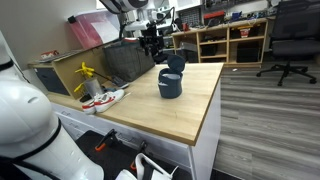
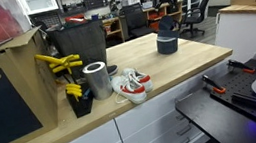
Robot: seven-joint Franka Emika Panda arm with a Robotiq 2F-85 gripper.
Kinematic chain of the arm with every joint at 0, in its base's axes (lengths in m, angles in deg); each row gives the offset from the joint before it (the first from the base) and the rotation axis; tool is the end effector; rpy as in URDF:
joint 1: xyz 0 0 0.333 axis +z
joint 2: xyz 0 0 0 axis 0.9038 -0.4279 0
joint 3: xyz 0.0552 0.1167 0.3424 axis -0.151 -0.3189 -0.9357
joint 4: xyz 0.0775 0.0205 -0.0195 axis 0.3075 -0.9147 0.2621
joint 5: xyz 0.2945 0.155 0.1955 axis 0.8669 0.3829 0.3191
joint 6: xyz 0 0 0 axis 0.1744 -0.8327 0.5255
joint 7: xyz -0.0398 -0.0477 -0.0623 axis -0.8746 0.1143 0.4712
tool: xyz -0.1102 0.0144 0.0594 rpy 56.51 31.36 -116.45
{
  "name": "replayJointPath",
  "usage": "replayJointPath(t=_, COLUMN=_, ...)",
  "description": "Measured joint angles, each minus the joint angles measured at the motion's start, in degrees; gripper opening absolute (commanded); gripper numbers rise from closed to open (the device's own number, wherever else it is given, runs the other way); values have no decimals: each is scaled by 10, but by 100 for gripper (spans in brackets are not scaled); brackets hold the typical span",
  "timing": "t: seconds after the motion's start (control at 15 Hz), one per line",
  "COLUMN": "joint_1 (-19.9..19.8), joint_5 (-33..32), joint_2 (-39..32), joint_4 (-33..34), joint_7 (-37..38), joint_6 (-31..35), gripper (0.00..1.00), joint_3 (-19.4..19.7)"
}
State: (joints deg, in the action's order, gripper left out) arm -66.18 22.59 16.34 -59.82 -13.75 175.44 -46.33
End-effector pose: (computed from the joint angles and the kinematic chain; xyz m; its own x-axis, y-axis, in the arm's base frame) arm 0.5618 -0.0251 0.4432 0.9871 -0.1587 -0.0214 -0.1599 -0.9845 -0.0714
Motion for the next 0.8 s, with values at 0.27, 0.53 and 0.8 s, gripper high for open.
replayJointPath(t=0.27, joint_1=0, joint_5=0, joint_2=-9, joint_4=-1, joint_7=0, joint_6=0, gripper=100, joint_3=0)
replayJointPath(t=0.53, joint_1=0, joint_5=-2, joint_2=-28, joint_4=-1, joint_7=-21, joint_6=0, gripper=100, joint_3=0)
replayJointPath(t=0.8, joint_1=-2, joint_5=-12, joint_2=-50, joint_4=4, joint_7=-51, joint_6=0, gripper=100, joint_3=0)
